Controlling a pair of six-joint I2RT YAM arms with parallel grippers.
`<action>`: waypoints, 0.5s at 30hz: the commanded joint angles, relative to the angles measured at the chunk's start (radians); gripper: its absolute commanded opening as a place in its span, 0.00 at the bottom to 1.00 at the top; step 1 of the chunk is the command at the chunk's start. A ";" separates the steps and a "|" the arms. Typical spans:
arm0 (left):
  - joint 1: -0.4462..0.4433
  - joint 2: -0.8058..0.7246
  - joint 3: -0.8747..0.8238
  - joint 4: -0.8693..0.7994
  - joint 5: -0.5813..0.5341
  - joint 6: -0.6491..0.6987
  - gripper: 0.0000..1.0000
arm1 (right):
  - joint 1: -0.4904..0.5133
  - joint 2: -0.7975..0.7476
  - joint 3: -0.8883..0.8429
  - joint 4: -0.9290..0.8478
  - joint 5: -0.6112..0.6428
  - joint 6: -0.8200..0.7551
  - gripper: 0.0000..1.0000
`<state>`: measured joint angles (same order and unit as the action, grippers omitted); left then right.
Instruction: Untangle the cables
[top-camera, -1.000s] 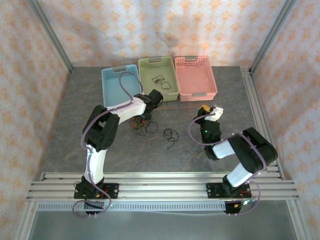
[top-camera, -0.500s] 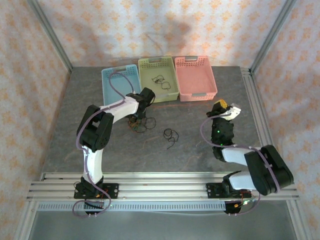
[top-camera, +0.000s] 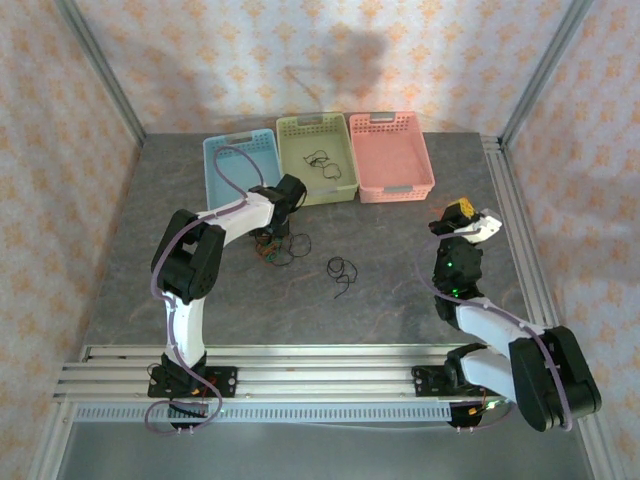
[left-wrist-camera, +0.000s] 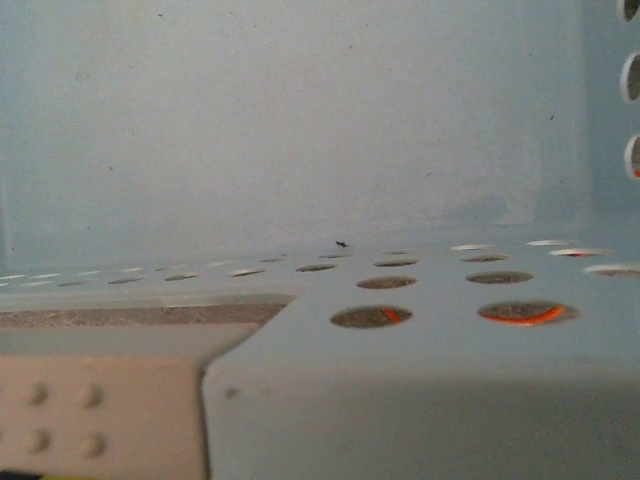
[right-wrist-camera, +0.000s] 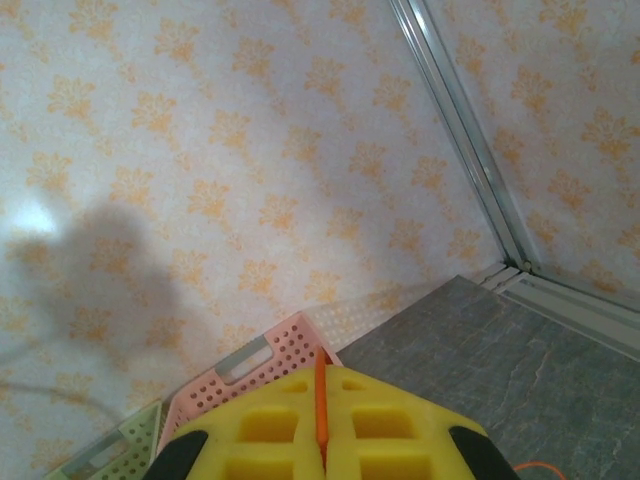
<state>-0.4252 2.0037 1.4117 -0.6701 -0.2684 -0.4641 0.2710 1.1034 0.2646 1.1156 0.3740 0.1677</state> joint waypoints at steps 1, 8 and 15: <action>0.002 -0.039 -0.008 0.006 -0.001 -0.011 0.43 | -0.007 -0.026 0.006 -0.068 -0.016 0.001 0.00; 0.003 -0.033 -0.003 0.006 0.015 -0.011 0.43 | -0.007 -0.089 0.050 -0.177 -0.070 -0.004 0.00; 0.002 -0.036 -0.006 0.011 0.023 -0.011 0.43 | -0.007 -0.152 0.162 -0.359 -0.256 0.016 0.00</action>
<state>-0.4252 2.0037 1.4117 -0.6647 -0.2420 -0.4641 0.2672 0.9779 0.3683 0.8425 0.2302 0.1715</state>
